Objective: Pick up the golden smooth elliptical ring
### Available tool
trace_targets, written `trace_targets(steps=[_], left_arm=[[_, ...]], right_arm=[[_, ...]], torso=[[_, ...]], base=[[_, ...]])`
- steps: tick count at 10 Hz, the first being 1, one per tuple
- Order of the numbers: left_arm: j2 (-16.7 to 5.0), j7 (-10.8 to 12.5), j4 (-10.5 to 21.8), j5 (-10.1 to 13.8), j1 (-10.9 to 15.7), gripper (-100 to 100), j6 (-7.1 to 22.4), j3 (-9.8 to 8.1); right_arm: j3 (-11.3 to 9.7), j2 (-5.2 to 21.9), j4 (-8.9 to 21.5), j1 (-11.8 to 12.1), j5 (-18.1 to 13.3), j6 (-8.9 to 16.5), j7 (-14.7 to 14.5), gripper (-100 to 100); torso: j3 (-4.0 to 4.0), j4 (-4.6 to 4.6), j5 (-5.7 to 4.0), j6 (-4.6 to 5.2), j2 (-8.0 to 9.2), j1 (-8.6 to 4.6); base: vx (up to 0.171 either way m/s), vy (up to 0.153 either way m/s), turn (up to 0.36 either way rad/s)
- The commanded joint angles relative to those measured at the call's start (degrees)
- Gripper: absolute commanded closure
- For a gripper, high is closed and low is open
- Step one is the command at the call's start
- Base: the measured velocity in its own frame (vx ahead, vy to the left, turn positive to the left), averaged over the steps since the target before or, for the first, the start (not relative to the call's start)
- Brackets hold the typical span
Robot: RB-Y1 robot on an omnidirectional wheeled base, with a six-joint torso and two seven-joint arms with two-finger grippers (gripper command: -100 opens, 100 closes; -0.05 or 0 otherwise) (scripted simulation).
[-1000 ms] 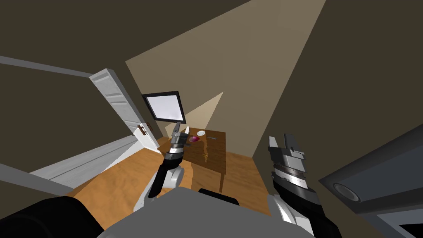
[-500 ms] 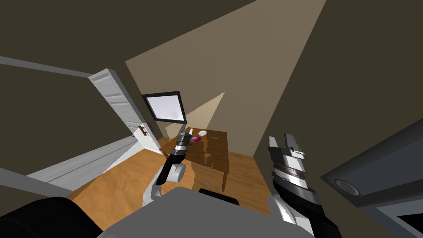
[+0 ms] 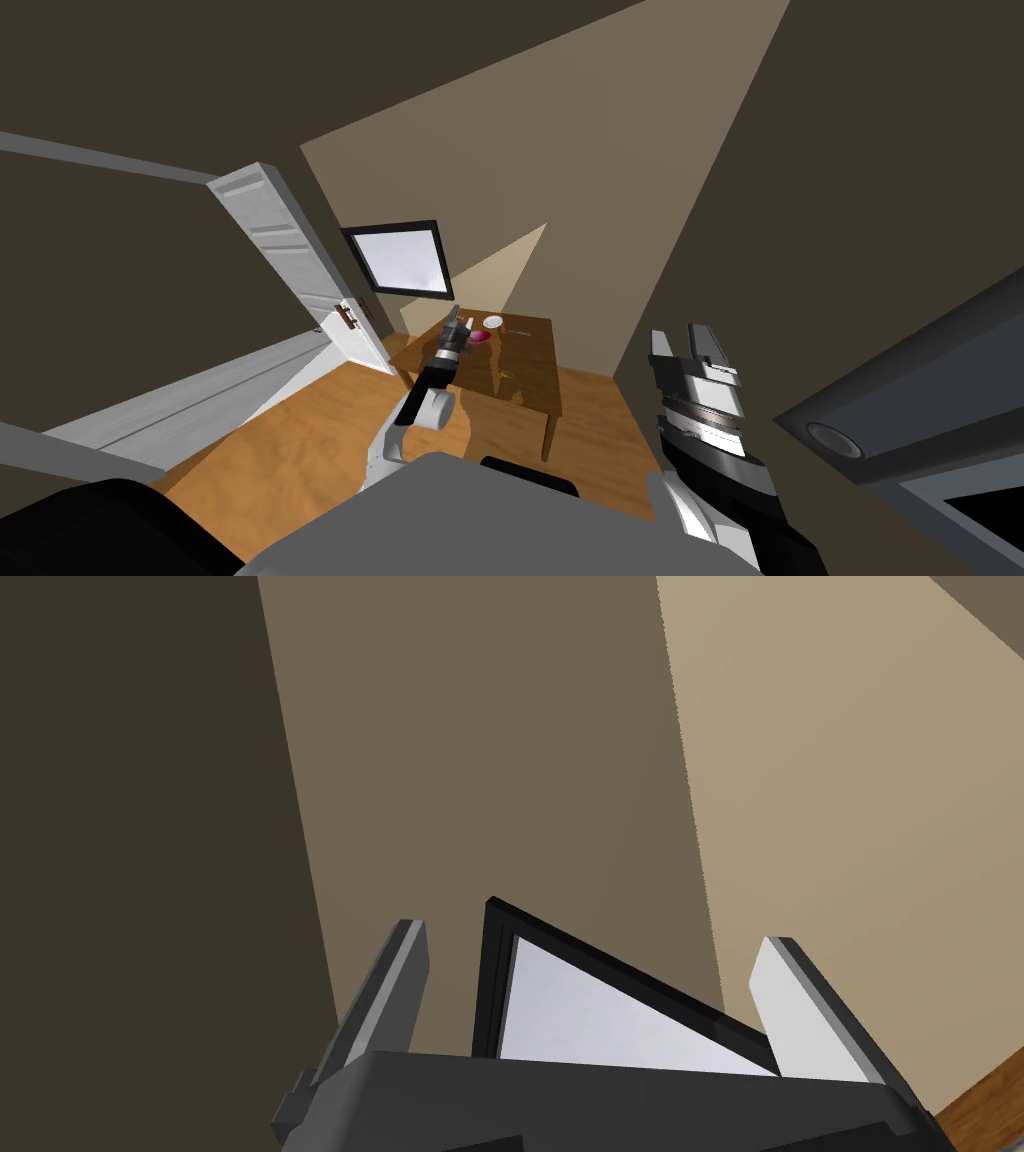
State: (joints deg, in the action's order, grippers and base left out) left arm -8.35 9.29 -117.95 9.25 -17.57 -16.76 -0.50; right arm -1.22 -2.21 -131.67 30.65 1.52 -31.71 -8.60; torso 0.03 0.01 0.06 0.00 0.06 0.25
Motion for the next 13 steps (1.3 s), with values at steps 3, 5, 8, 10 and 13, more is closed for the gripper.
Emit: trace_targets(steps=[3,5,8,10,13], left_arm=[[-0.22,0.91,6.25,2.21,3.27,-100,3.12,0.04],[-0.21,1.52,10.90,3.75,5.93,-100,5.71,0.09],[-0.17,1.78,14.07,4.43,7.27,-100,6.99,0.13],[-0.12,2.01,16.79,5.03,8.59,-100,8.26,0.18],[-0.04,2.37,21.17,6.00,11.19,-100,10.72,0.29]], right_arm=[[0.00,0.00,0.00,0.00,0.00,0.00,0.00,0],[0.00,0.00,0.00,0.00,0.00,0.00,0.00,0],[0.00,0.00,0.00,0.00,0.00,0.00,0.00,0],[0.00,0.00,0.00,0.00,0.00,0.00,0.00,0],[0.00,0.00,0.00,0.00,0.00,0.00,0.00,0]], torso=[[-0.01,0.00,0.00,-0.01,-0.01,-0.03],[-0.02,-0.01,-0.01,0.01,-0.03,-0.03],[0.00,0.00,-0.02,0.00,0.00,-0.10],[-0.02,0.00,-0.04,0.00,-0.03,-0.16],[-0.01,0.00,-0.04,-0.01,-0.03,-0.18]], base=[[-0.020,0.057,-0.038],[-0.029,0.070,-0.071],[-0.023,0.039,-0.030],[-0.014,0.023,-0.037],[-0.016,0.020,-0.042]])
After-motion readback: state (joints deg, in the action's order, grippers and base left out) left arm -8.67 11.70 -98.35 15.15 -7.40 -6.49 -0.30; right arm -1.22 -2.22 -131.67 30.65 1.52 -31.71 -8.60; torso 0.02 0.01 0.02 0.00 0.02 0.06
